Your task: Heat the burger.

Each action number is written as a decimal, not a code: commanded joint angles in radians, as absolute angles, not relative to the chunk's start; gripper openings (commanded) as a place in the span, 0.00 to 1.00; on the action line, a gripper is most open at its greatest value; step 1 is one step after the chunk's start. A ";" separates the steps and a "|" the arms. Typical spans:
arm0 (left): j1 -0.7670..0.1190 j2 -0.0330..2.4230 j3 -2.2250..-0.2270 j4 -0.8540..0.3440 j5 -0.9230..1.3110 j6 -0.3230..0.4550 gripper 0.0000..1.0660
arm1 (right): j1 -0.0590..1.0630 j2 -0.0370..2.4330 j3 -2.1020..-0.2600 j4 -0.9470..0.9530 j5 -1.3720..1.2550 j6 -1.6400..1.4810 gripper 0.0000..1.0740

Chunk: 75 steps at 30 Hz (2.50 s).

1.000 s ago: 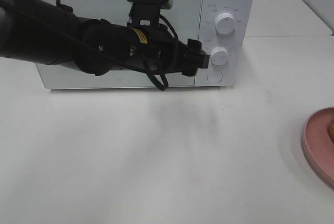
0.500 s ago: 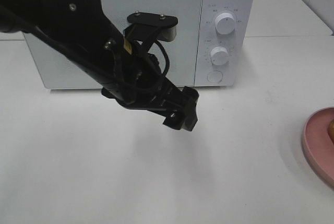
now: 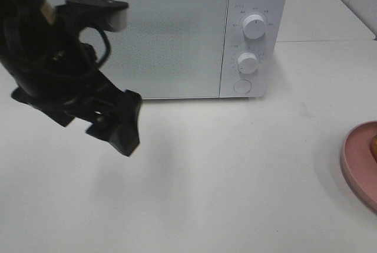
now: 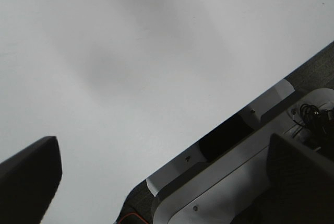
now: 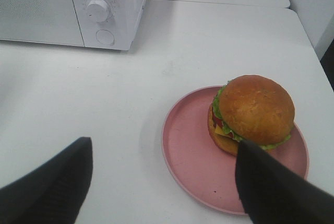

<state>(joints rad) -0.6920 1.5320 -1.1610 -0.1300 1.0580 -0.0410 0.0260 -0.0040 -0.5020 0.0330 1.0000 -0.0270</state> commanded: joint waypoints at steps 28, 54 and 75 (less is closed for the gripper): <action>0.001 0.972 -0.854 -0.108 1.156 0.049 0.94 | 0.019 -0.031 -0.499 0.036 0.994 -0.033 0.70; 0.001 0.354 -0.519 -0.104 1.071 0.045 0.94 | 0.019 -0.031 -0.499 0.036 0.994 -0.033 0.70; 0.001 -0.028 -0.519 -0.100 1.071 0.046 0.94 | 0.019 -0.031 -0.499 0.036 0.994 -0.033 0.70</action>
<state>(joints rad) -0.0020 -0.0050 -0.5210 -0.1000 1.0830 0.0470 0.0260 -0.0040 -0.5020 0.0330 1.0000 -0.0270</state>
